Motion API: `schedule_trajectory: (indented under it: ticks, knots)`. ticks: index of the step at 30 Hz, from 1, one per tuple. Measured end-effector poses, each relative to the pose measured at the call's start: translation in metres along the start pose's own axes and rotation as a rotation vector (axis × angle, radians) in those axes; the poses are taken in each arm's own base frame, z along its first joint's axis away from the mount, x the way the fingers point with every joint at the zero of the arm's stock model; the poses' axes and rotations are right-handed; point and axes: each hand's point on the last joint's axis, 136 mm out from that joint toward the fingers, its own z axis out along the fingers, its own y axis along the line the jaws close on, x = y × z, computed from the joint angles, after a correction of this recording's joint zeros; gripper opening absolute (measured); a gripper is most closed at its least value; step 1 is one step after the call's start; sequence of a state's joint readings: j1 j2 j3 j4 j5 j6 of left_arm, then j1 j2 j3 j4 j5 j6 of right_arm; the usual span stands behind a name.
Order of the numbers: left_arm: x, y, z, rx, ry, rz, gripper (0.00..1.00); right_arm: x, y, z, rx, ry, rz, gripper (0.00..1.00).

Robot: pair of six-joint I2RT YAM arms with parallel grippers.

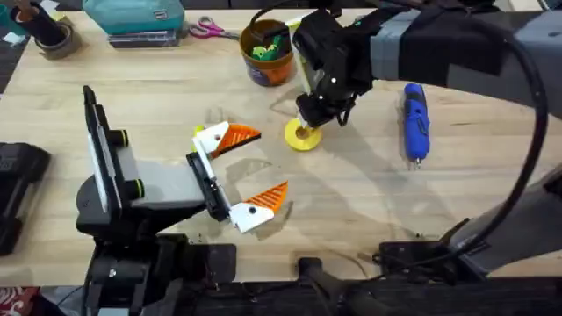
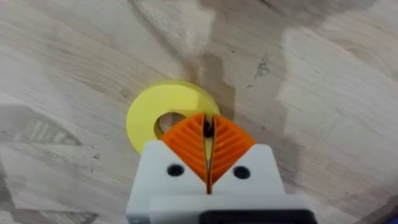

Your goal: Pick up the gripper from the table and insert it into the empty holder that is missing its gripper. Then pick up a screw, insert it into the mounting hole, and use the screwdriver to tighten it. Finally, clean up the table by picking up the vegetable and placing it into the bucket.

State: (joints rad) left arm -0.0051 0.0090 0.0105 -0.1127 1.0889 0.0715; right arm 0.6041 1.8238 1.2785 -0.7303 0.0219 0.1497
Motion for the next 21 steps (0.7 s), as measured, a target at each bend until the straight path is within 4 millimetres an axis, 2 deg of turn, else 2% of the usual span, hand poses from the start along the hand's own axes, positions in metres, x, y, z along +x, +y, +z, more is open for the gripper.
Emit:
schedule_trajectory:
  ticks: [3,6,14,21]
  knots:
    - [0.0,0.0,0.0,0.0,0.0,0.0,0.985,0.003,0.0,-0.004,0.002,0.011,0.0,0.005]
    - [0.0,0.0,0.0,0.0,0.0,0.0,0.985,0.0,0.0,-0.018,0.001,0.003,0.0,0.005]
    - [0.0,0.0,0.0,0.0,0.0,0.0,0.985,-0.028,0.005,-0.088,-0.021,-0.139,-0.002,0.005]
    - [0.0,0.0,0.0,0.0,0.0,0.0,0.986,-0.037,0.007,-0.138,-0.03,-0.222,-0.037,0.005]
